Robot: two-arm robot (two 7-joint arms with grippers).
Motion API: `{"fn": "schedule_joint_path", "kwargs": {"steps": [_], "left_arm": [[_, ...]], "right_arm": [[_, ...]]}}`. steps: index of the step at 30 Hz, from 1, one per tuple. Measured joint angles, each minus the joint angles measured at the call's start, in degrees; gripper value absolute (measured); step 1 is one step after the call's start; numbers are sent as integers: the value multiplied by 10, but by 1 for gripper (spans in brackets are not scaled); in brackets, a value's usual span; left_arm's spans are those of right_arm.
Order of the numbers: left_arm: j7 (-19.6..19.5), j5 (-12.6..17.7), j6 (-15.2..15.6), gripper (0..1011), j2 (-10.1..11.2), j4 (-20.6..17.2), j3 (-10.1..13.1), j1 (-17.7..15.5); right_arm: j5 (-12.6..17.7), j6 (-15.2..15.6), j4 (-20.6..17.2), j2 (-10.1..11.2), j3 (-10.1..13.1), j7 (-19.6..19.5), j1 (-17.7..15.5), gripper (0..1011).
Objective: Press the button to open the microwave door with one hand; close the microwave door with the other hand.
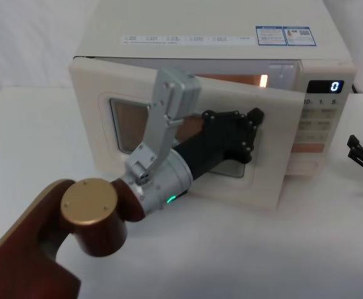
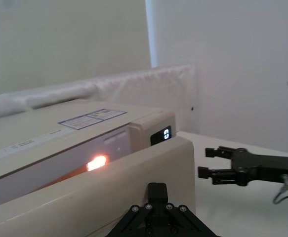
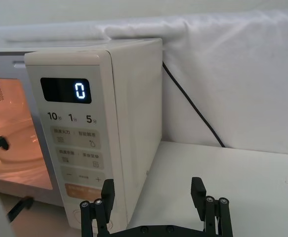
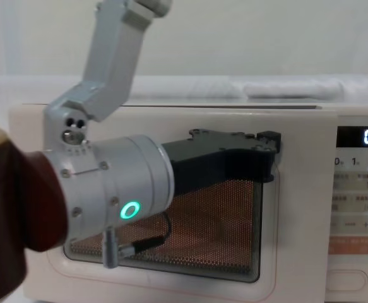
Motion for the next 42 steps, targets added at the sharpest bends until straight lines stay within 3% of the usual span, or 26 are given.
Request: {"fn": "schedule_joint_path", "kwargs": {"steps": [17, 42], "left_arm": [[50, 73, 15, 0, -67, 69, 7, -39], [32, 102, 2, 0, -120, 135, -3, -69]], "right_arm": [[0, 0, 0, 0, 0, 0, 0, 1002], [0, 0, 0, 0, 0, 0, 0, 1002]]}}
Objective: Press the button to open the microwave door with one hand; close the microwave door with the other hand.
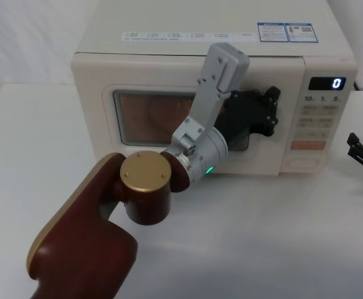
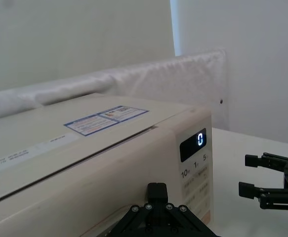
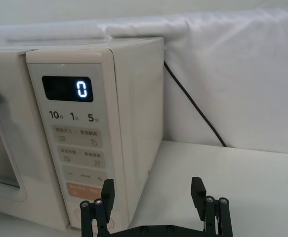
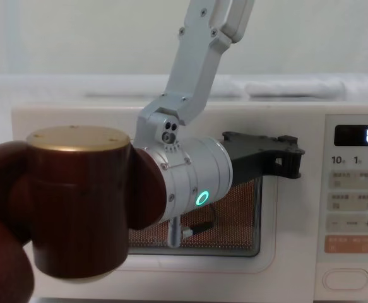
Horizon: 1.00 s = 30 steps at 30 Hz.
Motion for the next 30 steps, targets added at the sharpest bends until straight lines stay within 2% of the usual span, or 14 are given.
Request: {"fn": "schedule_joint_path", "kwargs": {"steps": [17, 21, 30], "left_arm": [[0, 15, -11, 0, -14, 22, -6, -15], [-9, 8, -9, 0, -11, 8, -8, -6], [-28, -15, 11, 0, 15, -52, -5, 39]], "right_arm": [[0, 0, 0, 0, 0, 0, 0, 1002], [0, 0, 0, 0, 0, 0, 0, 1003], [0, 0, 0, 0, 0, 0, 0, 1002]]}}
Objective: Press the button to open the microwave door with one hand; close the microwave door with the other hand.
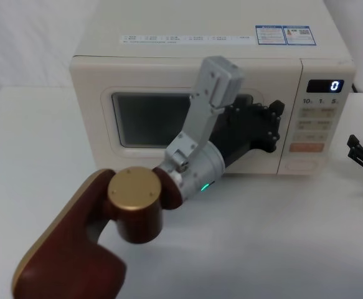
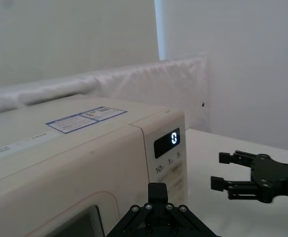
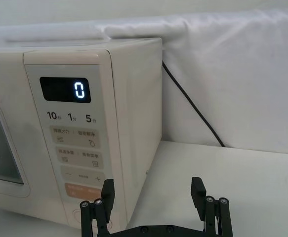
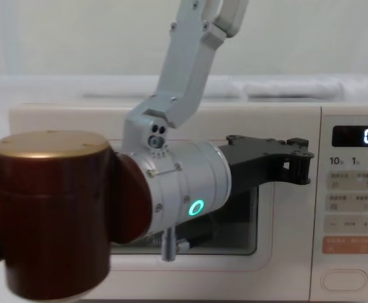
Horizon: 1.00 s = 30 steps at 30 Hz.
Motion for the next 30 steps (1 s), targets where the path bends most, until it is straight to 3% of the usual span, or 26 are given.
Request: {"fn": "schedule_joint_path", "kwargs": {"steps": [6, 16, 26, 30], "left_arm": [[10, -10, 5, 0, 22, -51, -13, 37], [66, -4, -12, 0, 53, -129, -60, 126], [154, 27, -64, 0, 48, -180, -140, 225], [182, 29, -86, 0, 42, -193, -184, 263]], "right_arm": [[0, 0, 0, 0, 0, 0, 0, 1002], [0, 0, 0, 0, 0, 0, 0, 1002], [0, 0, 0, 0, 0, 0, 0, 1002], [0, 0, 0, 0, 0, 0, 0, 1002]]}}
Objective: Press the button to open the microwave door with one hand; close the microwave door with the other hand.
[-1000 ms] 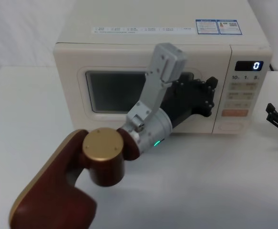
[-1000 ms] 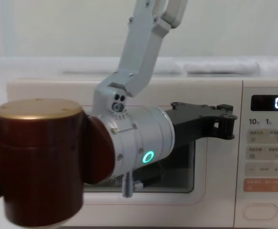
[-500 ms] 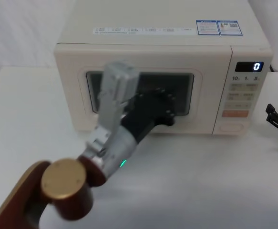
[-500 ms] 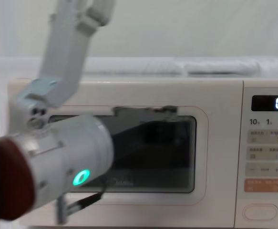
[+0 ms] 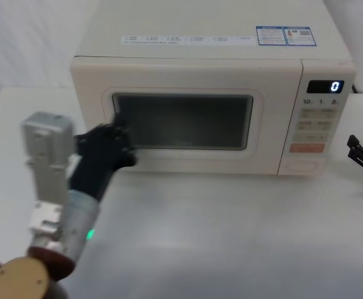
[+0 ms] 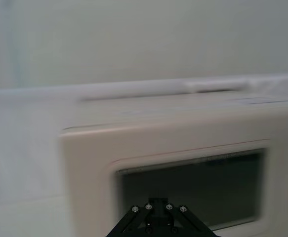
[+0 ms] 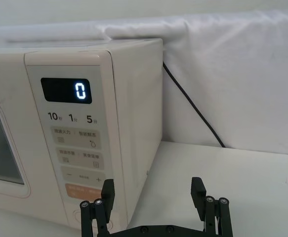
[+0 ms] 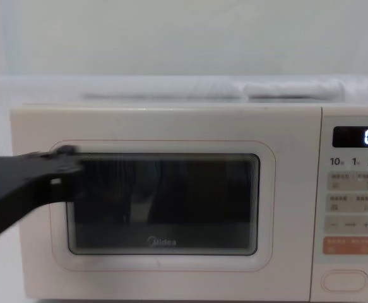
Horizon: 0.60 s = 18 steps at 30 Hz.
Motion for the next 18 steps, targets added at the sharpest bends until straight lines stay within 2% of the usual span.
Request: {"fn": "schedule_joint_path", "kwargs": {"steps": [2, 4, 9, 10, 11, 14, 18], "left_arm": [[11, 0, -8, 0, -2, -4, -24, 17], [13, -1, -9, 0, -3, -5, -30, 21], [24, -13, -23, 0, -5, -1, -87, 50], [24, -13, -23, 0, -5, -1, -87, 50], [25, -17, -24, 0, -7, 4, -100, 53], [25, -25, -27, 0, -10, 16, -117, 56], [19, -28, -27, 0, -12, 33, -128, 54]], "right_arm": [[0, 0, 0, 0, 0, 0, 0, 1002], [0, 0, 0, 0, 0, 0, 0, 1002], [0, 0, 0, 0, 0, 0, 0, 1002], [0, 0, 0, 0, 0, 0, 0, 1002], [0, 0, 0, 0, 0, 0, 0, 1002], [0, 0, 0, 0, 0, 0, 0, 1002], [0, 0, 0, 0, 0, 0, 0, 1002]]}}
